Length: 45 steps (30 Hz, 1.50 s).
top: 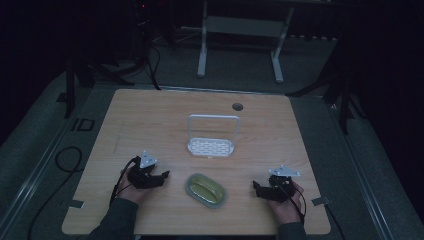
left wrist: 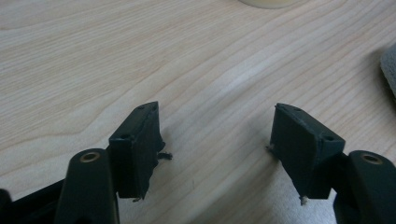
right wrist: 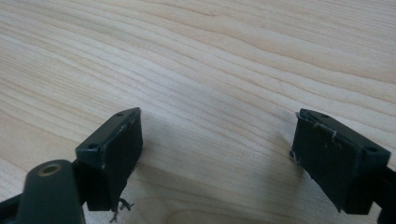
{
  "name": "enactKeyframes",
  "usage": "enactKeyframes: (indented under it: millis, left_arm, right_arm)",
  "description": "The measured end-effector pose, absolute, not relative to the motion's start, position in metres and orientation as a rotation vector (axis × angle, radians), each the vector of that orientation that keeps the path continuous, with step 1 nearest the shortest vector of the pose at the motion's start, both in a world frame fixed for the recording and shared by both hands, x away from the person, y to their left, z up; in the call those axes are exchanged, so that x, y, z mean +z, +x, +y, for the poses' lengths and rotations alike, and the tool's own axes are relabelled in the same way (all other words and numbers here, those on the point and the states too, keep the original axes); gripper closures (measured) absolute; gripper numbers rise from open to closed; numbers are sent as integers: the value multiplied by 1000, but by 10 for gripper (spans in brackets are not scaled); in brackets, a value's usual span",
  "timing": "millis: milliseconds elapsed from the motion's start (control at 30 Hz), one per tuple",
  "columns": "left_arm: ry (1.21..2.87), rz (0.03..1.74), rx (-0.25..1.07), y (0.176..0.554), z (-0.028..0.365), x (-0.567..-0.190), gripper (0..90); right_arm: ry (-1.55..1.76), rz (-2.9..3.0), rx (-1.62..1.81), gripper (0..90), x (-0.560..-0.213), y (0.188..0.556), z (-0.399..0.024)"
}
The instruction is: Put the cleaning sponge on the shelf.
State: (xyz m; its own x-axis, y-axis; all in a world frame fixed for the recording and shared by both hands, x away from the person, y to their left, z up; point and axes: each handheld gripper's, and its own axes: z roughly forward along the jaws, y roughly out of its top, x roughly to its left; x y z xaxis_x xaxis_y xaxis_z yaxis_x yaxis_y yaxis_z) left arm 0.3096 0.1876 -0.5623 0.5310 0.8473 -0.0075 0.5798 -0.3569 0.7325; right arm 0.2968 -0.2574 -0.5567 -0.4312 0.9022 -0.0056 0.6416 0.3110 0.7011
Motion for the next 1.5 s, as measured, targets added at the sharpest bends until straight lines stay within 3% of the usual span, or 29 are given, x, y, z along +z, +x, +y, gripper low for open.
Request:
enactKeyframes:
  millis: [67,700,1233,1500]
  left_arm:
    - [2074,1155,495,310,187,-562,325]
    - [2070,1163,498,310,187,-562,323]
    - [2071,1162,498,310,187,-562,323]
    - [2070,1163,497,310,187,-562,323]
  right_arm:
    - [1382,2197,876,240,-554,296,-258]
    - [1183,2269,880,416,-496,284,-243]
    - [1074,2367,870,484,-474,292,-221]
    - [1045,2403,843,463,-463,295,-211]
